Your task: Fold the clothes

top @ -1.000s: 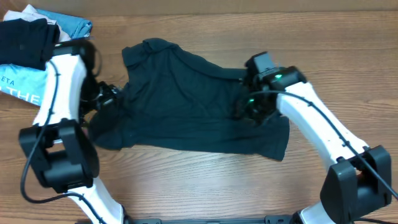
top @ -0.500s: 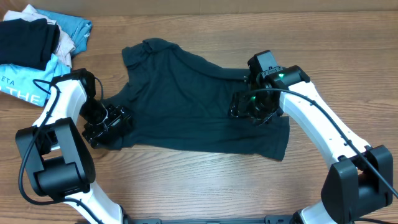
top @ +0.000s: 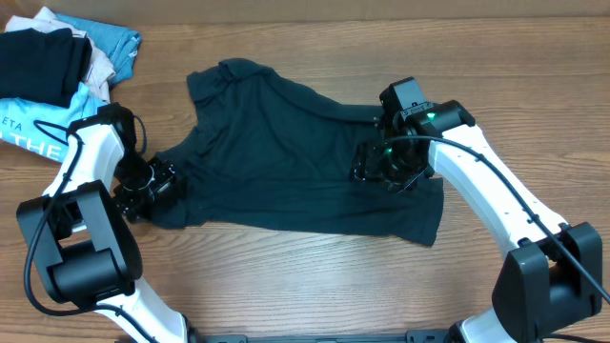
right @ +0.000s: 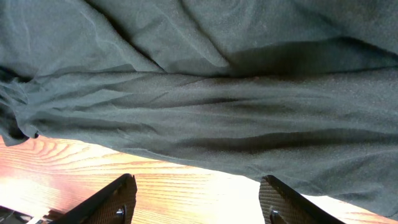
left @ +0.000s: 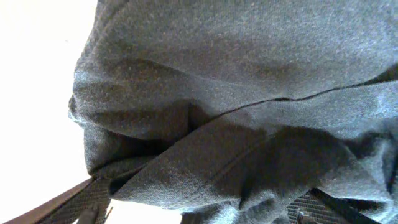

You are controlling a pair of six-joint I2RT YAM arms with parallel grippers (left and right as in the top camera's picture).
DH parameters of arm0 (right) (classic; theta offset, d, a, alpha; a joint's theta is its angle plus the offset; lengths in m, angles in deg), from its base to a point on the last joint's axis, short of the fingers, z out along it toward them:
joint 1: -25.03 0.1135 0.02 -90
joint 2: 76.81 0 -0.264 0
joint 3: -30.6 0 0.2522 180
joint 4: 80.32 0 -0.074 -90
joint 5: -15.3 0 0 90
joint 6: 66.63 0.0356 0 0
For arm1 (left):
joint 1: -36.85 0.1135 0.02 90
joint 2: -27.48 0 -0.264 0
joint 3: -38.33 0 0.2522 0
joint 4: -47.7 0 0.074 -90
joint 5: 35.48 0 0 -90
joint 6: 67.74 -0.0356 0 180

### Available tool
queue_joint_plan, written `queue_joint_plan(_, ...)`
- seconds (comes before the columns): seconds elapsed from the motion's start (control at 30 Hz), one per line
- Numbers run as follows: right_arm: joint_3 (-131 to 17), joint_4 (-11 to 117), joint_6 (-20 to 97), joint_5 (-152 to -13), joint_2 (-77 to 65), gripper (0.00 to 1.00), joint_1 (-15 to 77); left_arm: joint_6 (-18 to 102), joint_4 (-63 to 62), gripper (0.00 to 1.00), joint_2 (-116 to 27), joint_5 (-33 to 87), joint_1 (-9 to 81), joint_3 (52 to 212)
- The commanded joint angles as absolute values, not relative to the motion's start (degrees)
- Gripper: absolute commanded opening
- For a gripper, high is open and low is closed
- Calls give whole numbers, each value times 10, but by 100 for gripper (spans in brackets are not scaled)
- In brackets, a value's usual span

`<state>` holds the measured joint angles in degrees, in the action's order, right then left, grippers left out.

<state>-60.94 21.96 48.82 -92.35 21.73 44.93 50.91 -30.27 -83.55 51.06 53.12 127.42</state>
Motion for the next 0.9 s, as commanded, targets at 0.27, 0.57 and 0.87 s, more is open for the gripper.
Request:
queue_joint_plan(0.27,-609,221,484,-923,216,67,449,504,-299,20,-831,496,534,1271)
queue_joint_plan(0.57,-609,222,484,-923,216,68,449,491,-347,4,-831,470,533,1343)
queue_joint_plan(0.87,-609,222,484,-919,216,68,449,470,-364,4,-831,440,529,1386)
